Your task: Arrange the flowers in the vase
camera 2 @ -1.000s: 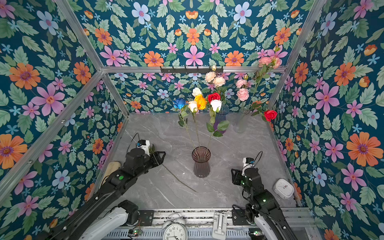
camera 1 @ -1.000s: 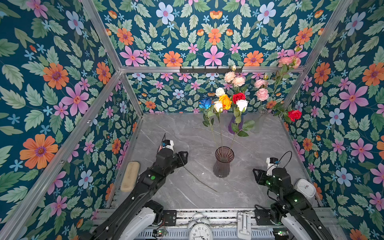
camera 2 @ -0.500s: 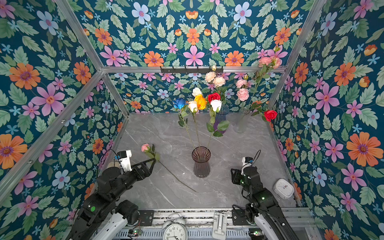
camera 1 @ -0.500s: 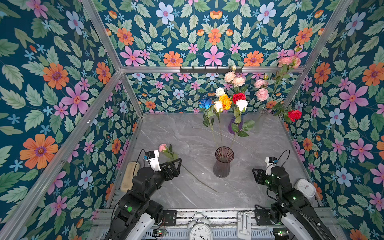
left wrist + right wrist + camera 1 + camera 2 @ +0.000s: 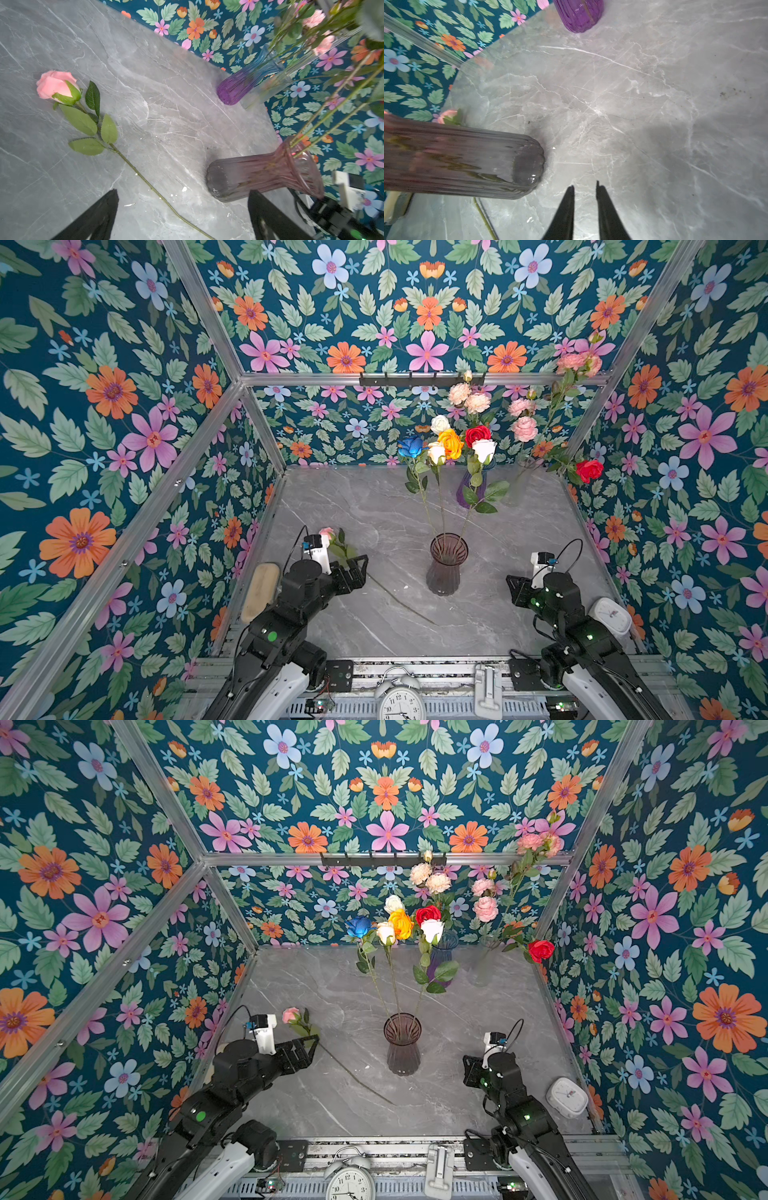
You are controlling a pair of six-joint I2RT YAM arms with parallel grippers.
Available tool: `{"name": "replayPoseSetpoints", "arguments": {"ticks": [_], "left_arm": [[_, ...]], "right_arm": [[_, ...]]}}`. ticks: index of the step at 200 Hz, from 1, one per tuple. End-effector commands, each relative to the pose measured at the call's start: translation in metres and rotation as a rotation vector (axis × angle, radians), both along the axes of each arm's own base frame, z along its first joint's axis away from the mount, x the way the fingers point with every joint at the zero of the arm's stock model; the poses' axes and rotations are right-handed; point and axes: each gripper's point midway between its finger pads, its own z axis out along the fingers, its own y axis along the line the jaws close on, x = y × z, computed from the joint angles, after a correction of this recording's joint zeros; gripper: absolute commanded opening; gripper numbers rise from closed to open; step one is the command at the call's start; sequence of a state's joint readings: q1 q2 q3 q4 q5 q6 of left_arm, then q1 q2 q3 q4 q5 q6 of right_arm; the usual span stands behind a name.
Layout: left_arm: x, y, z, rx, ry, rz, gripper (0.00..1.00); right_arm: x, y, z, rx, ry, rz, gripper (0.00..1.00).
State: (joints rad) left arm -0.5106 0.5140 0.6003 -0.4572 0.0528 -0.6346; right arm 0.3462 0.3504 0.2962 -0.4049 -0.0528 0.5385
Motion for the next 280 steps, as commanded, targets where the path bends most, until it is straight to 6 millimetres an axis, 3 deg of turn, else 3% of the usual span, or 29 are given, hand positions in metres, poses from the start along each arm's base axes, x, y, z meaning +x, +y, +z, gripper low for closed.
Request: {"name": "replayPoseSetpoints", "arguments": {"ticks": [1,31,56,78,100,115,148,162,184,214,258,262,280], "left_arm": [[0.022,-0.012,0.013,-0.031,-0.11,-0.01,1.0],[0.028,-0.022,-0.001,-0.104,-0.101,-0.02,1.0],[0.026,-0.023,-0.024,-0.093,-0.055,-0.022,0.99],[0.023,-0.026,-0.03,-0.129,-0.063,-0.036,0.99],[0.024,-0.024,-0.027,-0.116,-0.079,-0.032,0.99],[0.024,-0.025,-0.026,-0.119,-0.08,-0.037,0.99],[0.024,-0.026,-0.024,-0.139,-0.077,-0.033,0.99],[0.022,-0.024,-0.024,-0.14,-0.077,-0.029,1.0],[0.02,-0.014,-0.027,-0.099,-0.067,0.007,0.99],[0.018,0.001,-0.042,-0.055,-0.022,0.077,0.99],[0.021,-0.003,-0.058,-0.019,0.026,0.067,0.99],[0.022,-0.003,-0.059,-0.015,0.032,0.067,1.0],[0.025,-0.006,-0.066,-0.002,0.069,0.063,1.0]], "right_arm": [[-0.011,0.015,0.01,0.03,-0.035,0.113,0.06],[-0.039,0.045,0.025,0.132,-0.047,0.295,0.05],[-0.062,0.076,0.014,0.144,0.001,0.473,0.05],[-0.077,0.101,0.0,0.038,0.055,0.595,0.05],[-0.09,0.129,-0.009,-0.174,0.04,0.696,0.05],[-0.093,0.146,-0.013,-0.337,0.023,0.718,0.1],[-0.09,0.182,-0.046,-0.566,0.148,0.787,0.22],[-0.095,0.206,-0.054,-0.597,0.199,0.872,0.22],[-0.088,0.231,-0.065,-0.649,0.226,0.9,0.18],[-0.081,0.241,-0.078,-0.653,0.276,0.901,0.12],[-0.075,0.237,-0.089,-0.61,0.363,0.893,0.17],[-0.075,0.234,-0.099,-0.626,0.392,0.892,0.18],[-0.073,0.233,-0.106,-0.617,0.431,0.887,0.18]]}}
